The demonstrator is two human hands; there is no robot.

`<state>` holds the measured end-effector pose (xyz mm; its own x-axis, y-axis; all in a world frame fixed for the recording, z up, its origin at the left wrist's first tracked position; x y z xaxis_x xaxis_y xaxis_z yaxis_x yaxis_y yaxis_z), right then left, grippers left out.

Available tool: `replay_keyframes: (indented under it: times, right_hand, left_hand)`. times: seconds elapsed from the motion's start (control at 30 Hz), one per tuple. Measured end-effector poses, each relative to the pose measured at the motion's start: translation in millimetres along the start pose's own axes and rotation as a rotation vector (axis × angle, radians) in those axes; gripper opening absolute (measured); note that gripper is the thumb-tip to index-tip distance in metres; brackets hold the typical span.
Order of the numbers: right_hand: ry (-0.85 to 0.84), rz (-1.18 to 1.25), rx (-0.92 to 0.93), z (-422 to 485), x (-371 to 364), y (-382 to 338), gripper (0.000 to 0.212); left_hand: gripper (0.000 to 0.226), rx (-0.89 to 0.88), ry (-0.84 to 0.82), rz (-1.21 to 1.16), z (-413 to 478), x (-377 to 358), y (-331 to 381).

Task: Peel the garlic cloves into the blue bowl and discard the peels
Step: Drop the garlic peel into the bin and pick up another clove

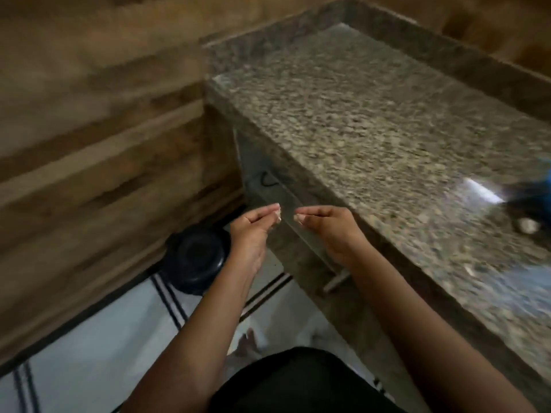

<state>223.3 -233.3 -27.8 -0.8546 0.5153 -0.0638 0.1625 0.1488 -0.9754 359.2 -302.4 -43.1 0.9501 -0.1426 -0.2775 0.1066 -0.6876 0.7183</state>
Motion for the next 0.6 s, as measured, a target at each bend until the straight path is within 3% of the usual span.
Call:
replay_keyframes:
  times: [0.2, 0.33, 0.6]
  right_hand:
    - [-0.189, -0.022, 0.004, 46, -122, 13, 0.009]
    - [-0.261, -0.067, -0.022, 80, -177, 33, 0.022]
    - [-0.285, -0.138, -0.259, 131, -235, 97, 0.028]
  left_hand:
    - [0.015, 0.034, 0.145, -0.209, 37, 106, 30]
    - [0.024, 0.077, 0.244, -0.254, 64, 154, 39]
    - [0.026, 0.202, 0.382, -0.331, 117, 217, 42]
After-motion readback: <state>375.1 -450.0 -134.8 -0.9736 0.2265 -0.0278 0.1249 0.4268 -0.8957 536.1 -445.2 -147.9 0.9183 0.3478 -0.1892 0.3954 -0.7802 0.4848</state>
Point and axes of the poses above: each hand's wrist, its own z-axis towards the middle knuckle, its own x-axis out of the back of the hand, y = z × x, the point moved 9 cm from there along z, towards the middle knuckle, and after that the axes turned 15 degrees about x, right-handed, at the moved point
